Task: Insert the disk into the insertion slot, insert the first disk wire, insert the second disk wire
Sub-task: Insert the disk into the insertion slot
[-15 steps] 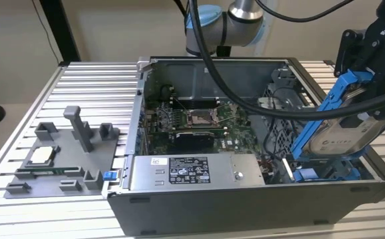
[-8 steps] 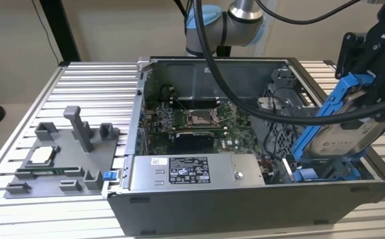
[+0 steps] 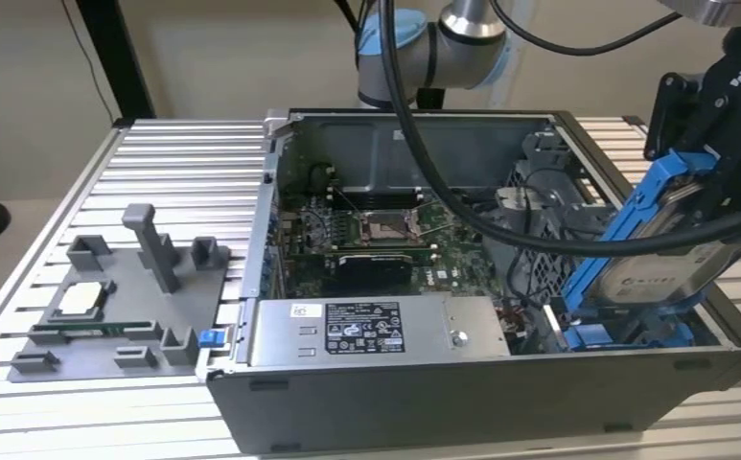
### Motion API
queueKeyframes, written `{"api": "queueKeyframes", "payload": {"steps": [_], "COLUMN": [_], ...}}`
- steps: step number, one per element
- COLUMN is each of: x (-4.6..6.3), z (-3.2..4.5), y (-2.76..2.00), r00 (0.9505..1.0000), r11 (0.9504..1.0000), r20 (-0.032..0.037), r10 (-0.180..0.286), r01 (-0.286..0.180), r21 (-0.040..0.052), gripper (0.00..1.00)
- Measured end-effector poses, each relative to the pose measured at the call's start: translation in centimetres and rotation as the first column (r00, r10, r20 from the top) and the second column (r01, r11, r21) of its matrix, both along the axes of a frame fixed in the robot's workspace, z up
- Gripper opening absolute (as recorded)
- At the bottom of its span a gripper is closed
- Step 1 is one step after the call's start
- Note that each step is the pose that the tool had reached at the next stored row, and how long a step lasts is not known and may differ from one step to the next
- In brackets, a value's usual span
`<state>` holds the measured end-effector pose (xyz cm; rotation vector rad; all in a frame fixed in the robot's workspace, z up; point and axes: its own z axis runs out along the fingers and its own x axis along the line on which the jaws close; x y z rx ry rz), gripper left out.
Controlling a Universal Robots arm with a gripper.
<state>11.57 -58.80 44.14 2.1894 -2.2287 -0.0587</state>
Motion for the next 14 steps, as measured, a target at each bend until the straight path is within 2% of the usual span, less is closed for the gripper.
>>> {"api": "queueKeyframes", "payload": {"steps": [9, 14], "x": [0.01, 0.01], "z": [-0.31, -0.59], "y": [0.0, 0.04], "r00": [1.0, 1.0], "r11": [1.0, 1.0], "r20": [0.0002, 0.006], "r10": [0.0, 0.0], "r01": [0.0, 0.0], "r21": [0.0003, 0.0006], "gripper": [0.0, 0.0]}}
